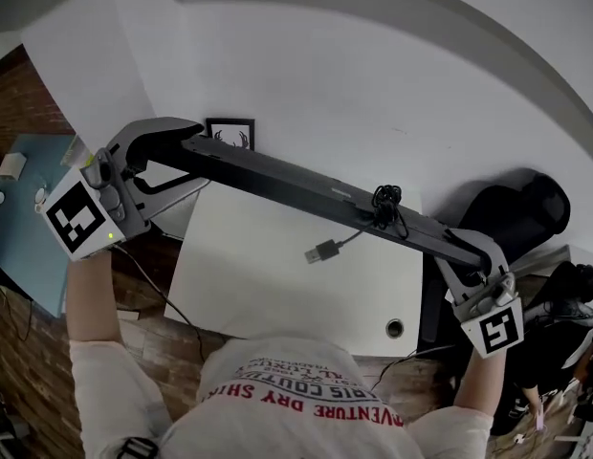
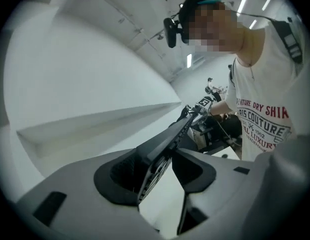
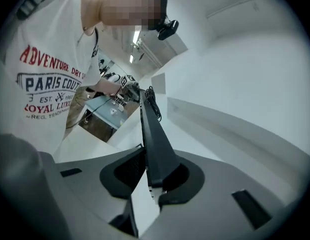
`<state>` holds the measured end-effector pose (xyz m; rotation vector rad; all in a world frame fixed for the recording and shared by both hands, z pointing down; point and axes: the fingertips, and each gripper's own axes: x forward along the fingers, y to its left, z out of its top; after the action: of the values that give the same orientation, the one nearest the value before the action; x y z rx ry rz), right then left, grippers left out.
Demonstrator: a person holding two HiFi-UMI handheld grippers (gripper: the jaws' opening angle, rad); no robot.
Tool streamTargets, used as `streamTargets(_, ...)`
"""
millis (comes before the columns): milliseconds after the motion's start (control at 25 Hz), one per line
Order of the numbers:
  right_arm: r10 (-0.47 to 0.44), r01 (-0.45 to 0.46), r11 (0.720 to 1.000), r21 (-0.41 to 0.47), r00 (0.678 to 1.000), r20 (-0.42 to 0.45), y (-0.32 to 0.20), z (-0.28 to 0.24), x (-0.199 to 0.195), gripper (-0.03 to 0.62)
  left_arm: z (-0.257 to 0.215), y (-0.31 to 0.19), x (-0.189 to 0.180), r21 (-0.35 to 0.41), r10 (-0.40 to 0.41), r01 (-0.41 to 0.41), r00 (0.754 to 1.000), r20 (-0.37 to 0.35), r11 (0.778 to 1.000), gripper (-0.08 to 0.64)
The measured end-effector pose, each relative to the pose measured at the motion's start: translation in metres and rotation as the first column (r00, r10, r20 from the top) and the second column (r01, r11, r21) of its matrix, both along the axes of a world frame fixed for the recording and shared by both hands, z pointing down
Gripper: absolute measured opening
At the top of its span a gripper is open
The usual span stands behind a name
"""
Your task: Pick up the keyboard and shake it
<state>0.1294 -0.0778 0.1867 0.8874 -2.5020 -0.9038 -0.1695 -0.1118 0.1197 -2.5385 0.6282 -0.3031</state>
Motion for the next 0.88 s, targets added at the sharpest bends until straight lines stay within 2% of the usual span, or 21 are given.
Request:
streamTargets(120,0.040,-0.036,0.998,0.044,0.996,-0.078,-0.011,0.006,0.001,0.100,-0.013,0.001,-0.001,0.072,-0.021,0.019,1.000,0.024,0.997,0.215)
streamTargets(280,0.037,-0.021,0.993,0.119,0.991,-0.129,-0.017,-0.006,-0.002,0.097,-0.018,0.002,-0.005,0.165,-0.042,0.043,0.999,-0.007,0.985,0.216)
streamTargets(400,0.060,-0.036,0.990,0.135,0.983,-0.174,-0.021,-0.010,-0.003,0.097,-0.017,0.004,-0.007,0.195,-0.048,0.047,0.999,-0.001,0.980,0.215)
streamTargets(560,0.078,-0.054,0.992,0.117,0.975,-0.208,-0.020,-0.007,-0.002,0.097,-0.008,0.001,-0.006,0.160,-0.041,0.039,0.999,0.012,0.986,0.215)
streamTargets(720,0.052,-0.043,0.998,0.045,0.970,-0.237,-0.023,0.000,-0.004,0.097,0.004,-0.003,-0.007,0.085,-0.058,0.056,0.998,0.023,0.995,0.215)
streamTargets(800,0.057,-0.058,0.998,0.004,0.961,-0.271,-0.028,0.014,-0.002,0.095,0.014,-0.002,-0.006,0.052,-0.079,0.076,0.995,0.056,0.996,0.215)
streamTargets(880,0.080,-0.084,0.996,0.003,0.941,-0.329,-0.036,0.030,0.003,0.092,0.025,-0.001,0.000,0.039,-0.115,0.111,0.986,0.122,0.993,0.215)
